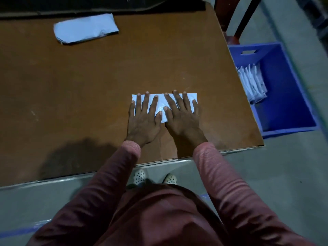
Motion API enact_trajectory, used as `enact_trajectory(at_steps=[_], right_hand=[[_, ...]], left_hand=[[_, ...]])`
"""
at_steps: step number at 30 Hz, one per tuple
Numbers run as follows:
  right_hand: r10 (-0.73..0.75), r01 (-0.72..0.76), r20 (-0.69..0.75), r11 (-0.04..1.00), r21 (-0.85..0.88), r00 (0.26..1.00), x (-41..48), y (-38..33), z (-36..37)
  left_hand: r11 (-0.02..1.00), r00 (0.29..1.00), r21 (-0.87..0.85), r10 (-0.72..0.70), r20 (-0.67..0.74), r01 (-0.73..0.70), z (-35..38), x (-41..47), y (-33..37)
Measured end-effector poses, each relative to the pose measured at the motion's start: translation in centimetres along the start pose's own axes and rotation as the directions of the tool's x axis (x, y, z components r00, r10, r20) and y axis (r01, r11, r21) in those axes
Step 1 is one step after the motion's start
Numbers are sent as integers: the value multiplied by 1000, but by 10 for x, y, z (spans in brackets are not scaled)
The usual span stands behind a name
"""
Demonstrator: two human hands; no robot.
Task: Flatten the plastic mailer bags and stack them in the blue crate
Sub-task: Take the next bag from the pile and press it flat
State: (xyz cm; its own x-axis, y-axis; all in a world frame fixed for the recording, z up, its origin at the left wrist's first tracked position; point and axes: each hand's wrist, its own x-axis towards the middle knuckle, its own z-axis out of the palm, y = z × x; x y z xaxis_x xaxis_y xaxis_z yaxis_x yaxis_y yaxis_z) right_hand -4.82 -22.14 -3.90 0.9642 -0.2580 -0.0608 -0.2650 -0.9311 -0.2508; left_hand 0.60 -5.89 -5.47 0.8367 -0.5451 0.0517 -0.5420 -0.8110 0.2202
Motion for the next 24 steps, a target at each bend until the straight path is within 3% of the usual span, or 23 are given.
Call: enact_trajectory(at_steps=[4, 10, 15, 24], right_hand=[[-15, 15, 34, 1000, 11, 999, -2, -3, -10], [71, -51, -228, 995, 91, 971, -20, -7, -20], [25, -17, -106, 997, 71, 994, -26, 0, -8], [52, -35, -114, 989, 146, 992, -21, 2, 4]], left_hand=[[1000, 999, -22, -6, 34, 6, -5, 0, 1], [994, 995, -55, 100, -8, -100, -21, -2, 7], [991, 996, -105, 80, 28, -77, -11, -8, 7], [996, 994, 23, 89, 57, -91, -1, -4, 5]])
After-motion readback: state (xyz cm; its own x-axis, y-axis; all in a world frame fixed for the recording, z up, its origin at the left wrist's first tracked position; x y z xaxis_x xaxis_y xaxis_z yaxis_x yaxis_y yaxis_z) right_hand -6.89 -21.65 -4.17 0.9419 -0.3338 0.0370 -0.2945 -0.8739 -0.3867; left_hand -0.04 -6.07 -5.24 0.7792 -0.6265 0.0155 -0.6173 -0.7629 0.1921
